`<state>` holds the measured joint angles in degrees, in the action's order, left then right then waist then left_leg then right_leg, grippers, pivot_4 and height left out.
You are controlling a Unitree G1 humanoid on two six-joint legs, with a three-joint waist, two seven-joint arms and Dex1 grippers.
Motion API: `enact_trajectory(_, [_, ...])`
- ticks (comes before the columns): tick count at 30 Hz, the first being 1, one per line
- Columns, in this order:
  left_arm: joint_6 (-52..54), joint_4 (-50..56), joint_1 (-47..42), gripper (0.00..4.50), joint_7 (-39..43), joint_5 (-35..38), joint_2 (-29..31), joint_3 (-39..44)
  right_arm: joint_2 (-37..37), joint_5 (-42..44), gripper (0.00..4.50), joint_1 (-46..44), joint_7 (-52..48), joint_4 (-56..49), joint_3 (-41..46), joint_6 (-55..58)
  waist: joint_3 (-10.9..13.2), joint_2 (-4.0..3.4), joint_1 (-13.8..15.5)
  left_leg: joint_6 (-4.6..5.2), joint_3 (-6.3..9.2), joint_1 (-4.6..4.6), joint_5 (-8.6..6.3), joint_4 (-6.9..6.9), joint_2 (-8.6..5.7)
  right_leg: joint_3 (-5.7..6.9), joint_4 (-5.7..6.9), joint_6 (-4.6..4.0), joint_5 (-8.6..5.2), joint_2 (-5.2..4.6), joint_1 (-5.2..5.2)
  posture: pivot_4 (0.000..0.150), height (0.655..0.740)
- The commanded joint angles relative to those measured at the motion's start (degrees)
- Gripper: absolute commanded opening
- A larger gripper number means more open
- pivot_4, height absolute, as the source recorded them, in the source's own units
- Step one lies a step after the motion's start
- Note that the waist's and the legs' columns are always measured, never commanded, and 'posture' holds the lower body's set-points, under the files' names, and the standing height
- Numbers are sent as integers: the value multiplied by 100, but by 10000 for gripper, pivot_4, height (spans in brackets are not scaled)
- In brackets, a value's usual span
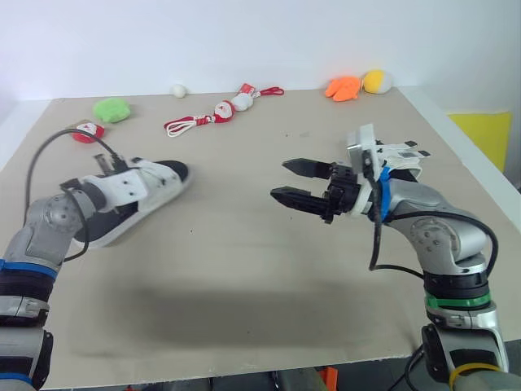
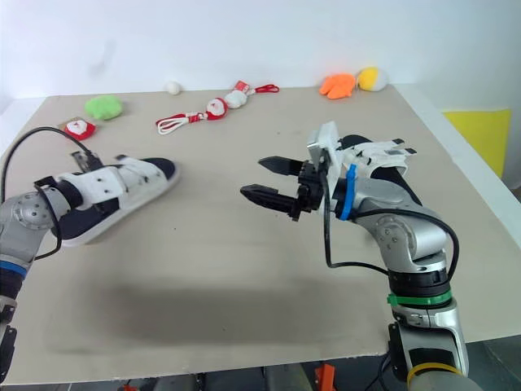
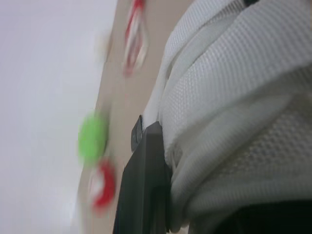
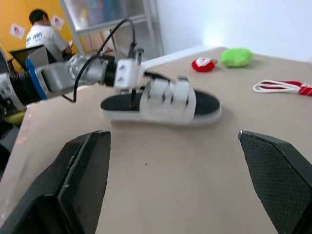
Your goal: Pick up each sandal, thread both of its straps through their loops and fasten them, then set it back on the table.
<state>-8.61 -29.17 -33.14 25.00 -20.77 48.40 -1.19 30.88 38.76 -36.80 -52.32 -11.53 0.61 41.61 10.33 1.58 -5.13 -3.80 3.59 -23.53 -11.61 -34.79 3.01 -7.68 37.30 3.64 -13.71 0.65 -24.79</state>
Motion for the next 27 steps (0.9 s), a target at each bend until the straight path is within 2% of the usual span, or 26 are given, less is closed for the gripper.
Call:
enact_trajectory(1, [907,-134,-147,499,-561,-122,24,266,-3,-66,45000,-245,-139,25,-39,-198,0,0,15,0,1,-5,0,-1,0,1,1,-5,3,-1,-5,1500,7400])
enact_trajectory(5, [1426,-488,-226,499,-929,-187,-49,184,0,-93,45000,-318,-266,102,-119,-216,0,1,17,0,9,-19,0,-12,-2,9,13,-25,15,-1,-17,1500,7400])
enact_trajectory(6, [1531,-556,-254,10222,-1069,-157,-113,211,4,-98,45000,-330,-286,114,-134,-217,0,1,17,0,11,-19,0,-14,-2,11,18,-24,15,0,-18,1500,7400])
enact_trajectory(9, [1651,-499,-256,22533,-1140,13,-287,248,10,-92,45000,-344,-307,102,-154,-200,0,2,38,0,16,-18,0,-23,-3,14,37,-25,14,0,-18,1500,7400])
enact_trajectory(10, [1665,-431,-238,28383,-1094,59,-320,244,10,-90,45000,-347,-310,98,-155,-192,-1,2,43,-1,24,-22,0,-35,-4,20,45,-25,14,0,-19,1500,7400])
enact_trajectory(14, [1792,-57,-69,44454,-820,262,-327,290,46,-71,45000,-328,-336,81,-128,-159,0,2,67,-1,29,-22,1,-62,-8,22,75,-25,12,-1,-18,1500,7400])
enact_trajectory(21, [2551,893,475,44454,-21,1054,-30,903,110,103,45000,-242,-321,105,81,-47,-1,2,58,-19,29,-19,15,-77,-8,22,87,-20,13,1,-17,1500,7400])
enact_trajectory(27, [3277,1645,803,44454,657,2292,-104,1868,383,76,45000,-101,-325,367,277,51,0,4,65,-18,31,-21,16,-77,-6,23,89,-20,12,1,-17,1500,7400])
